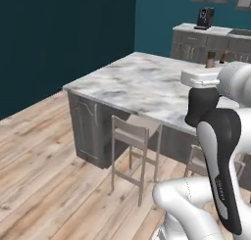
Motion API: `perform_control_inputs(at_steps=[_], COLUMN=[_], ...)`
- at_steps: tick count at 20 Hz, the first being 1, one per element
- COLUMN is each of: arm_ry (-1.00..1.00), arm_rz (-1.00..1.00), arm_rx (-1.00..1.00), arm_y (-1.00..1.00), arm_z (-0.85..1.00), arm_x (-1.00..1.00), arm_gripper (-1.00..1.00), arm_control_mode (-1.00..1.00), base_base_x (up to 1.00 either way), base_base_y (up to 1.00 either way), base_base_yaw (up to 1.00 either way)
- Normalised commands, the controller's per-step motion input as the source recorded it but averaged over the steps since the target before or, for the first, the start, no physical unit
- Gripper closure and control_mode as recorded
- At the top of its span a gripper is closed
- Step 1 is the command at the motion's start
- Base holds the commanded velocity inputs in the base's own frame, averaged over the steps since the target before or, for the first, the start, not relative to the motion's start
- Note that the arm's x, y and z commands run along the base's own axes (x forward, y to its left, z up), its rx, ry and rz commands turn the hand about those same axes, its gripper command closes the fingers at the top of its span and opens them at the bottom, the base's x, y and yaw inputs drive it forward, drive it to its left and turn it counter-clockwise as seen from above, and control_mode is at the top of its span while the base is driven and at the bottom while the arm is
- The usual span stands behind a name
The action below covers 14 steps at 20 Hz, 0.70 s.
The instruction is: Get the candle and the liquor from the cabinet and move them to the dining counter.
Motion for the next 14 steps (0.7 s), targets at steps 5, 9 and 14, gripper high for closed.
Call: perform_control_inputs(at_steps=[5, 9, 14], arm_ry=[0.00, 0.00, 0.00], arm_rz=[0.00, 0.00, 0.00], arm_rx=[0.00, 0.00, 0.00], arm_y=[0.00, 0.00, 0.00], arm_z=[0.00, 0.00, 0.00], arm_x=[0.00, 0.00, 0.00], arm_gripper=[1.00, 1.00, 1.00], arm_control_mode=[1.00, 1.00, 1.00], base_base_x=[0.32, 0.26, 0.08], base_base_y=[0.28, 0.22, 0.11], base_base_yaw=[-0.59, -0.74, -0.78])
